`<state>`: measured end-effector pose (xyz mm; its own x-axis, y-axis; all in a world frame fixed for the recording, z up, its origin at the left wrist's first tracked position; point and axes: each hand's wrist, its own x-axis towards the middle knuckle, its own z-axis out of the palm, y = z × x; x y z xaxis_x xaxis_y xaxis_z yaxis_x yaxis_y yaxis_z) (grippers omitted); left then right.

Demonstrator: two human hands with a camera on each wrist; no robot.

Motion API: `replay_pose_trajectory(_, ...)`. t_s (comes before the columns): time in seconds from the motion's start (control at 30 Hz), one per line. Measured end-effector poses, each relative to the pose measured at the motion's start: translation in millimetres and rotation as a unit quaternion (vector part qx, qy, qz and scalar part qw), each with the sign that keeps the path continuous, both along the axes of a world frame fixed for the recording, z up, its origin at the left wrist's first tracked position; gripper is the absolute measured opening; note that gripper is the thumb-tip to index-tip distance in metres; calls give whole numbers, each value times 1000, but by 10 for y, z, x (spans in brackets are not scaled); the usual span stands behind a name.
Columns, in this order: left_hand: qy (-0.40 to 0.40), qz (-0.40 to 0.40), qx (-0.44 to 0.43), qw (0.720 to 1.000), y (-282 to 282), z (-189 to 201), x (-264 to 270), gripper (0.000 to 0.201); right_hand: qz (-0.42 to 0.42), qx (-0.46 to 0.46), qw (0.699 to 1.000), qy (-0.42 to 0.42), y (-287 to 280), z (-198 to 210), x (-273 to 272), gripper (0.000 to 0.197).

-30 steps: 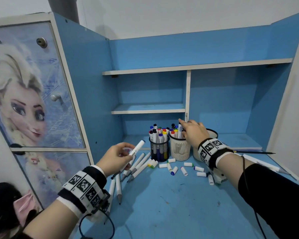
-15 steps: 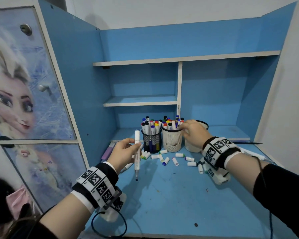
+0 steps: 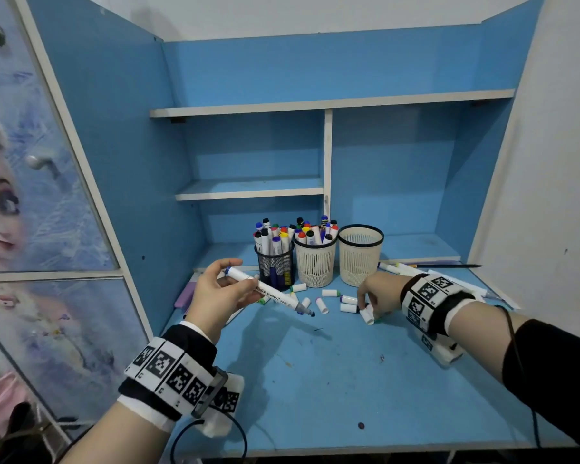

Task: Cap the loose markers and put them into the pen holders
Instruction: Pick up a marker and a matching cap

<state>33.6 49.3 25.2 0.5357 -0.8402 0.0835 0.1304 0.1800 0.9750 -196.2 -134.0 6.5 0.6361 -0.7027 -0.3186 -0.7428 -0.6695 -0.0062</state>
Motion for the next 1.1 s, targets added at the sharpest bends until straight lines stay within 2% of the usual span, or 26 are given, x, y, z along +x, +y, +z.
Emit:
replay_pose_trajectory(0.17,2,-3,-11,1000,49,3,12,28,-28,-67,997,10,-114,4,-75,26)
replay_pose_trajectory(0.33,12,2,-22,1000,60,28,7,29,-50,-39,997,52,-155,16,-152,35)
replay_pose_trajectory(0.47,18,0,-27,999,47,47,-22,28,-61,-35,997,27,-181,-1,-143,25)
replay_pose_trajectory(0.57,25,-7,-30,999,30,58,-54,27,-54,-60,997,7,-228,-28,-97,33)
replay_pose_trajectory(0.67,28,-9,-34,999,12,58,-78,26,-29,-45,998,19,-259,-61,-41,41)
replay_pose_trajectory(0.77,25,-9,-34,999,-1,60,-96,25,-15,-35,999,32,-277,-88,7,34)
replay_pose_trajectory(0.97,16,-9,-33,999,-16,55,-86,26,-39,-46,998,23,-328,-124,12,23)
replay_pose_trajectory(1.03,9,-9,-33,999,-18,51,-81,27,-44,-55,997,7,-349,-132,-15,17)
replay_pose_trajectory(1.1,6,-9,-34,999,-24,48,-84,26,-50,-67,996,-23,-362,-122,-53,19)
